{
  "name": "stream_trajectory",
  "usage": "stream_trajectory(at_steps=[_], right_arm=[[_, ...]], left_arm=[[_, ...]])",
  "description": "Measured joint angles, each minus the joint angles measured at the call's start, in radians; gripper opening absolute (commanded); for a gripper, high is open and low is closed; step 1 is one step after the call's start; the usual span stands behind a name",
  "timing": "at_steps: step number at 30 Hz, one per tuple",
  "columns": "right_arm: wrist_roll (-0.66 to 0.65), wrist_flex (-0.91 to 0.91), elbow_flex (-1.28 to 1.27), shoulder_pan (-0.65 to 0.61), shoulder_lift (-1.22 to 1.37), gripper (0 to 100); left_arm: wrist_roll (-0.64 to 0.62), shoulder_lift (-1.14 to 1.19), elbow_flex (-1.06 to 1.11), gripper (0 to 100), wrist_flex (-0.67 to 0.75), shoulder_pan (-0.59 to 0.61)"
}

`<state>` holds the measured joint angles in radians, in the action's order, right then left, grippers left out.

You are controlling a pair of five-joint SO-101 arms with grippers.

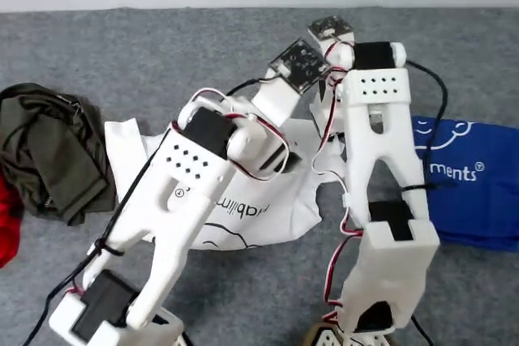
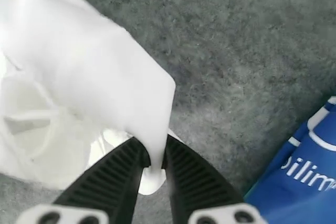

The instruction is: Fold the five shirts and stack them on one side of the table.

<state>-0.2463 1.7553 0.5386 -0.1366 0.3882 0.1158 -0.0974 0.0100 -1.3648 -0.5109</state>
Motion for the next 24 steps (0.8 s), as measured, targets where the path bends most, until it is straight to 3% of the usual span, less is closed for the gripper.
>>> stream_trajectory(at_steps=[14,24], right_arm=[[0.0,0.0,-0.002,0.018,0.043,0.9],[0.0,0.0,-0.002,0.048,0.044,0.9]], left_arm=[[0.002,0.201,-0.009,25,0.138,-0.009],[-0.002,0.21,-0.034,20,0.109,-0.028]])
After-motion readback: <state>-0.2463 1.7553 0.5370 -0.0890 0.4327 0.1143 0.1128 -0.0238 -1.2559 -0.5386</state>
